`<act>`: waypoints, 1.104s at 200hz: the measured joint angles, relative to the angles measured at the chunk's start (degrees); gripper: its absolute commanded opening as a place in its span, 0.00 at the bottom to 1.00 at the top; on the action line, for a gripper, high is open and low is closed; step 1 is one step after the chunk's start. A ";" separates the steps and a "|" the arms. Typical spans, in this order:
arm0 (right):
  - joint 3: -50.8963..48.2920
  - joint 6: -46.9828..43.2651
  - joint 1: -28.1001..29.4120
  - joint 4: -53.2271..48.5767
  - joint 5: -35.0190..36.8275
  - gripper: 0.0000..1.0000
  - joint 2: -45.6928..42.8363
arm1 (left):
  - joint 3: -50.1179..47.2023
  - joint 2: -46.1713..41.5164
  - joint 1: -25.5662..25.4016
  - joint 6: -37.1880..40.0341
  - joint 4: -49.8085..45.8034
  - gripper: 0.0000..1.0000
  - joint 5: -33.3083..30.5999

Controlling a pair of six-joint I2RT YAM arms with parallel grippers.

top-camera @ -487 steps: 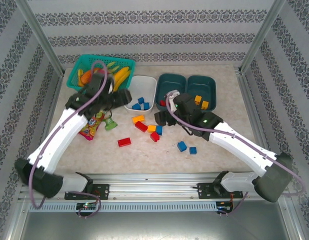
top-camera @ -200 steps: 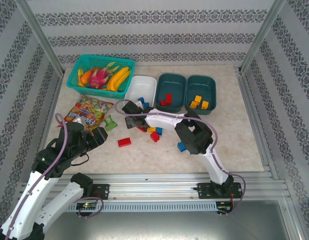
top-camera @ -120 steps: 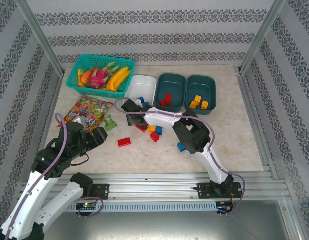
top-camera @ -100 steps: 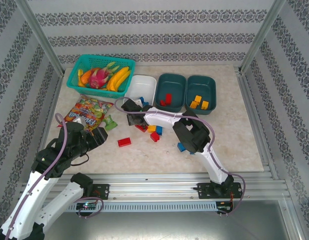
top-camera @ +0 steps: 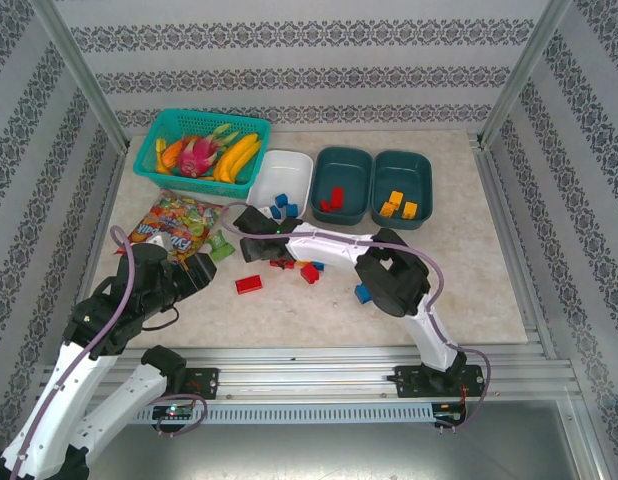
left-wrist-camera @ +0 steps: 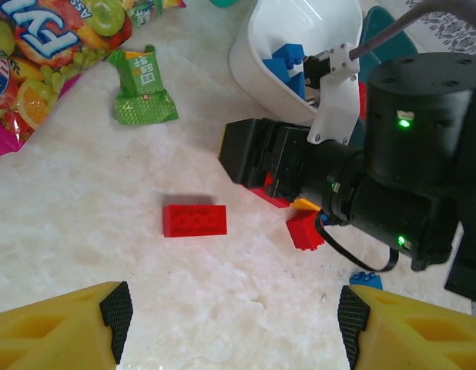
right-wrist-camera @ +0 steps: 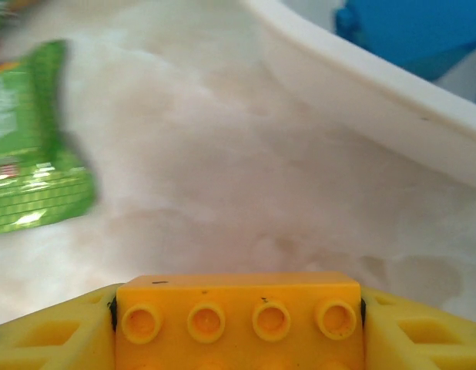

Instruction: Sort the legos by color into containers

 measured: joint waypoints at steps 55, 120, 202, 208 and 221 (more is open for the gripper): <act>-4.28 -0.46 1.01 1.29 -0.98 0.48 -9.84 | -0.15 4.07 0.00 0.02 4.90 0.74 2.99; -16.85 -1.97 -19.21 1.22 -0.44 0.47 -34.32 | 8.48 22.05 -2.08 3.13 16.20 0.75 9.90; -9.16 -0.09 -45.31 -3.19 -5.16 0.47 -17.57 | 25.05 49.72 -12.02 8.33 29.90 0.75 14.67; -6.73 -0.02 -45.97 -3.85 -5.35 0.47 -14.86 | 25.86 50.97 -12.24 8.44 30.32 0.75 14.84; -1.77 -0.02 -47.12 -5.29 -6.01 0.48 -9.66 | 27.12 52.74 -12.24 8.57 30.93 0.75 14.84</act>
